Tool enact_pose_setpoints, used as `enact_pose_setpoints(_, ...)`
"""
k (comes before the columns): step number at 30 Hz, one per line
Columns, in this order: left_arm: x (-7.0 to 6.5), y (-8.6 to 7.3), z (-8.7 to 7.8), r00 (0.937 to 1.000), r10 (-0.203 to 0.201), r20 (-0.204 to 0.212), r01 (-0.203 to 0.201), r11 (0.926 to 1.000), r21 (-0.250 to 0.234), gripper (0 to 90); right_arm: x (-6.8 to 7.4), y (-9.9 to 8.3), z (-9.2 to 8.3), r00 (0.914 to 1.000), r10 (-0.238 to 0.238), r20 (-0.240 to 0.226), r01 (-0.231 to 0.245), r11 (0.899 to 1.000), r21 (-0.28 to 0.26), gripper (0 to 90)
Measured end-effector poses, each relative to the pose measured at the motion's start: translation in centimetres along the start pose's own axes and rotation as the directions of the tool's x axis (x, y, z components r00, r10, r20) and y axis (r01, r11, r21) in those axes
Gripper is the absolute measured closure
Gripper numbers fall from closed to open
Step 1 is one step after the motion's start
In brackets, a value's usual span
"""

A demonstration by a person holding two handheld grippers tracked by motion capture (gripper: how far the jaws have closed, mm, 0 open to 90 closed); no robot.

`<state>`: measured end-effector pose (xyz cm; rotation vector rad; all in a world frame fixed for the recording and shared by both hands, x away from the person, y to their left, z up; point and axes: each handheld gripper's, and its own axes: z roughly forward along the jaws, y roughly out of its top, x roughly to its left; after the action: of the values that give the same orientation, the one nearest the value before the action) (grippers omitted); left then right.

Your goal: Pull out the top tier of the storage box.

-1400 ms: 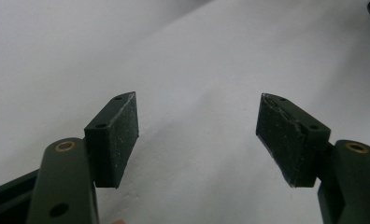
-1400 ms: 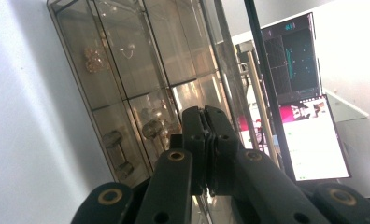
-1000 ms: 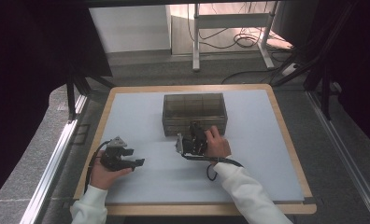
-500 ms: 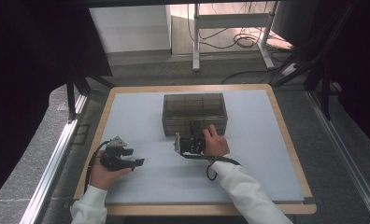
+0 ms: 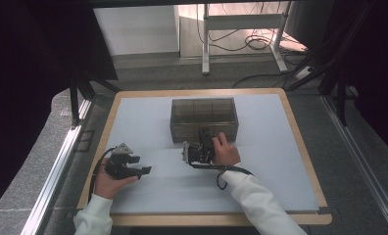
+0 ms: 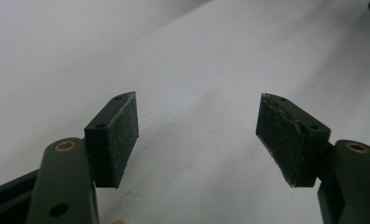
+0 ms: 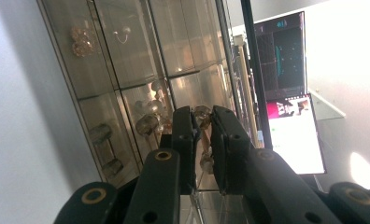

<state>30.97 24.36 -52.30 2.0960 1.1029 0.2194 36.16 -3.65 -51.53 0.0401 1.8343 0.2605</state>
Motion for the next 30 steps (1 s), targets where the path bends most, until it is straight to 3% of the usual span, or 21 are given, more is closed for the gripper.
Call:
enact_pose_setpoints(26, 0.0, 0.0, 0.0, 1.0000, 0.000, -0.001, 0.000, 1.0000, 0.000, 30.3, 0.3, -0.3, -1.4, 0.9999, 0.008, -0.010, -0.008, 1.000, -0.030, 79.5)
enact_pose_setpoints(28, 0.0, 0.0, 0.0, 1.0000, 0.001, -0.001, -0.001, 1.0000, 0.000, 30.3, 0.2, -0.3, -1.4, 0.9998, 0.013, -0.017, -0.013, 0.999, -0.030, 78.5)
enact_pose_setpoints(30, 0.0, 0.0, 0.0, 1.0000, 0.002, -0.001, -0.002, 1.0000, -0.001, 30.3, 0.0, -0.4, -1.5, 0.9990, 0.039, -0.023, -0.040, 0.999, -0.034, 71.1)
